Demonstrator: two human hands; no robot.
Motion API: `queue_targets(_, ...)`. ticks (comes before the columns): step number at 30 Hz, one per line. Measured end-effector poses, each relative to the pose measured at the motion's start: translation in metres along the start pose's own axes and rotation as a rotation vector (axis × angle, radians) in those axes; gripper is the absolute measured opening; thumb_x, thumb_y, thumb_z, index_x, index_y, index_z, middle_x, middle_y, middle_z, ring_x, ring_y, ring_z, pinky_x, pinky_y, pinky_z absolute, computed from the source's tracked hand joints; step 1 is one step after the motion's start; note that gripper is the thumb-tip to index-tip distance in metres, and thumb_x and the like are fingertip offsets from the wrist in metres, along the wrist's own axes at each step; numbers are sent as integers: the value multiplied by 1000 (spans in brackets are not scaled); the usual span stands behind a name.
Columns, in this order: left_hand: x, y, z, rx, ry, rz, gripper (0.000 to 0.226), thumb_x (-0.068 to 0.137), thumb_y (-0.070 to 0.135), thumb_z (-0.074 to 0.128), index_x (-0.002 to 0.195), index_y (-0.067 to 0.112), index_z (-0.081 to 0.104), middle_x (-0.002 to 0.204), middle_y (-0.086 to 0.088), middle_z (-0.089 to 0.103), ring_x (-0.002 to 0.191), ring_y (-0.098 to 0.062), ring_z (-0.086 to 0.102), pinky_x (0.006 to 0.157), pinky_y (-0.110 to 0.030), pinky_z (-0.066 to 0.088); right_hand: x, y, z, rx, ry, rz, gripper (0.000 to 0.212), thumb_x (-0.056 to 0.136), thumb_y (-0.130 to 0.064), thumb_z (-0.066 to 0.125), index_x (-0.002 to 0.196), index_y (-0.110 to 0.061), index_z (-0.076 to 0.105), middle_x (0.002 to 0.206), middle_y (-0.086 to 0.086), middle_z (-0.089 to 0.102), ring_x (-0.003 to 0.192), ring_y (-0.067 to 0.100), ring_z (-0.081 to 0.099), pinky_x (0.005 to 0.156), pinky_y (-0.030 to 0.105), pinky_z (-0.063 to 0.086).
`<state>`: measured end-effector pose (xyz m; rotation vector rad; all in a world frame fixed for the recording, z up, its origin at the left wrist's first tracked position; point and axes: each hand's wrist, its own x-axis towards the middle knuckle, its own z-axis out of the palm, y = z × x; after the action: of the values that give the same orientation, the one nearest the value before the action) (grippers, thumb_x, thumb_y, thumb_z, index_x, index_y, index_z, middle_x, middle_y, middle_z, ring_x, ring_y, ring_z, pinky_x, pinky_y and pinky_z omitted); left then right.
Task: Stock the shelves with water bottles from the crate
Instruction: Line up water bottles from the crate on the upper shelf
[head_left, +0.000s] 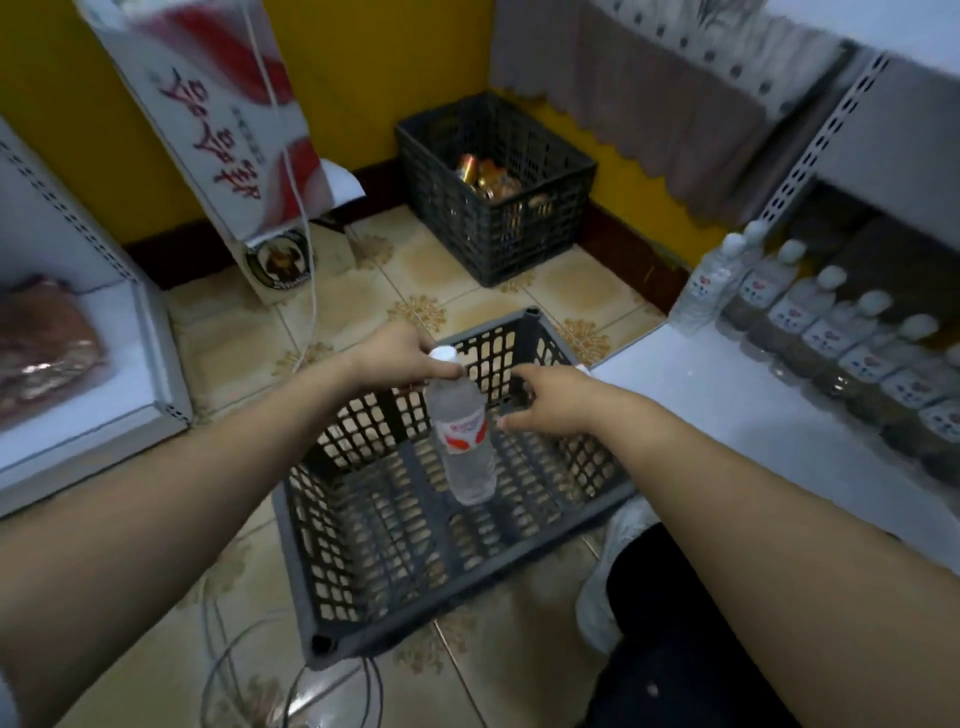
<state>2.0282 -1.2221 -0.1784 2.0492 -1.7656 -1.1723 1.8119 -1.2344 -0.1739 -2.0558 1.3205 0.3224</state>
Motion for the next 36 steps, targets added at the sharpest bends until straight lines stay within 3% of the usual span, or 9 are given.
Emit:
queue_targets(4,-91,96,-78,23,69,306,24,82,39,76,76,16,72,56,5,54,48,-6,45,45,-16,34,-46,-30,-26,109,83,-76,114,74,-60,74,157,-25,4,158,2,28,140,23,36,110,37,37)
queue_targets(8,-169,183,-128,-33,264,566,24,83,35,75,96,15,75,68,9,68,58,2,59,53,-14,44,-108,-56,-61,468,430,-229,127,65,-51,85,155,-36,-3,154,-6,36,137,13,38,113,40,36)
queue_targets(11,-201,237,-150,-92,348,716,27,85,37,72,104,17,74,95,0,75,85,-9,69,70,-23,55,-156,-64,-99,552,674,-325,97,70,-43,85,148,-30,29,134,-15,54,117,0,53,103,28,46)
queue_targets(14,-203,283,-159,-153,388,818,31,86,42,69,114,27,71,106,1,73,104,-22,66,92,-41,56,-194,-56,-129,526,885,-324,64,76,-39,81,131,-28,49,110,-20,58,86,-16,52,70,0,43)
queue_targets(16,-189,312,-157,-203,400,866,33,88,46,67,118,34,68,108,6,72,106,-21,65,96,-45,53,-206,-41,-146,490,1013,-271,60,75,-47,79,125,-28,53,111,-18,63,90,-8,58,72,8,48)
queue_targets(18,-169,340,-149,-226,397,879,38,88,48,66,123,34,63,109,5,69,102,-19,66,96,-45,53,-212,-23,-163,481,1117,-188,55,73,-52,78,118,-30,55,110,-13,67,96,6,64,79,29,56)
queue_targets(22,-115,384,-122,-188,275,827,62,78,52,73,131,31,50,109,12,62,95,-7,65,88,-33,56,-215,18,-204,546,1232,-19,52,73,-49,78,117,-32,55,111,-9,67,98,14,64,83,39,56)
queue_targets(27,-37,433,-90,-169,221,862,67,75,43,80,131,31,46,108,19,61,94,1,63,76,-14,50,-192,56,-269,581,1241,29,49,80,-53,71,119,-24,62,114,-9,68,101,11,64,77,18,47)
queue_targets(36,80,500,-64,-312,411,896,71,75,28,83,130,24,40,118,8,59,105,-10,60,91,-28,52,-119,136,-355,509,1264,85,62,79,-41,77,131,-22,48,125,-1,57,116,18,57,95,28,46)
